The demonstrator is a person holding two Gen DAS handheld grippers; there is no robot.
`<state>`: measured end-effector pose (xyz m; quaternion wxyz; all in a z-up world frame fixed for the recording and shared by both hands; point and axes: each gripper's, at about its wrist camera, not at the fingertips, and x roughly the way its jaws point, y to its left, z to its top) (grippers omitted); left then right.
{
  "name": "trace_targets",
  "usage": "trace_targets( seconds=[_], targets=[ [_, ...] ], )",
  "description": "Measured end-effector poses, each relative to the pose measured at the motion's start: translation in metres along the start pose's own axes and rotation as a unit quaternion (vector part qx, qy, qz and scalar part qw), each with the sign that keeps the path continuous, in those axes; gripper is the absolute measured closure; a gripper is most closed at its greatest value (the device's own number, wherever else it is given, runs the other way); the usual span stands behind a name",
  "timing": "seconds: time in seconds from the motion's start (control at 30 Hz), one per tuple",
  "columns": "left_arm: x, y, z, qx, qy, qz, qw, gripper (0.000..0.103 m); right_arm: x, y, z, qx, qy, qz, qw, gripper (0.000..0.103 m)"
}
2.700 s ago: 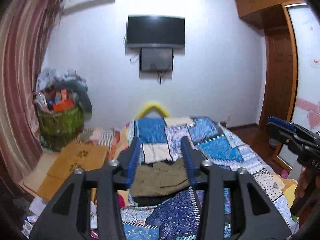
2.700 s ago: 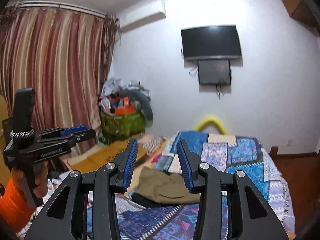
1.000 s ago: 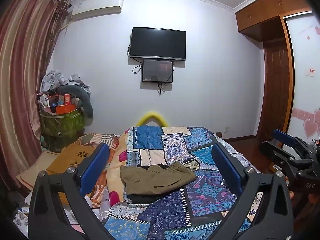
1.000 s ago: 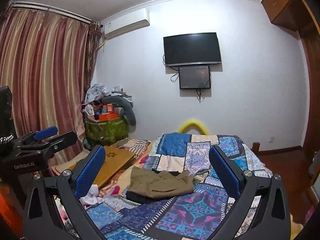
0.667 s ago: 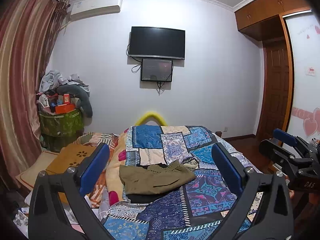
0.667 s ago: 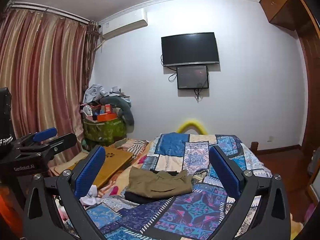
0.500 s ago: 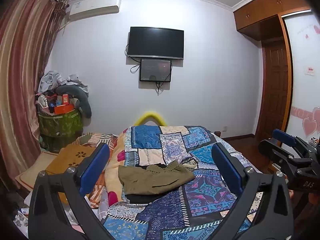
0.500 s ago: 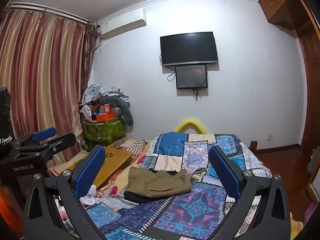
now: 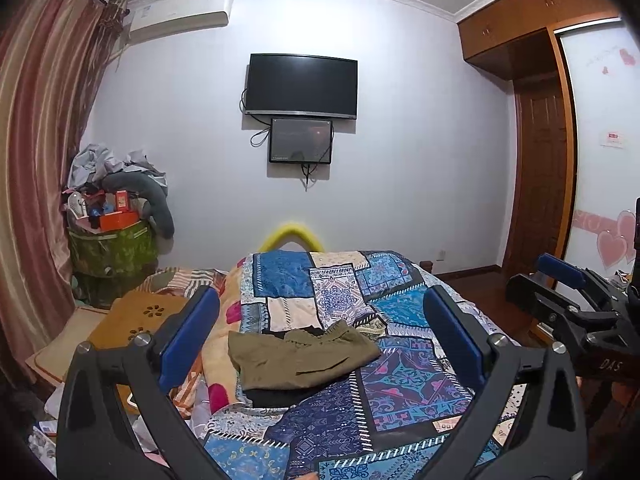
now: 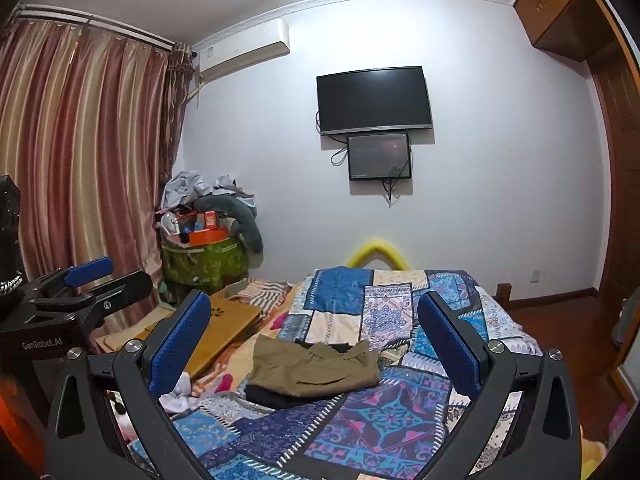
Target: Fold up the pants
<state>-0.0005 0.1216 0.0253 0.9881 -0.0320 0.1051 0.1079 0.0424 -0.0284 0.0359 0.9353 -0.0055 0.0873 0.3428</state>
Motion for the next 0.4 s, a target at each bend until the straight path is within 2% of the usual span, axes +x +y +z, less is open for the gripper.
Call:
trace_targets(
  seconds=[0.4],
  targets=[
    [0.0084, 0.0028, -0.0027, -0.004, 0.016, -0.012, 0.9998, 0.000, 0.0041, -0.0048, -0.0032, 0.009, 0.008, -0.002, 1.000, 0.000]
  ],
)
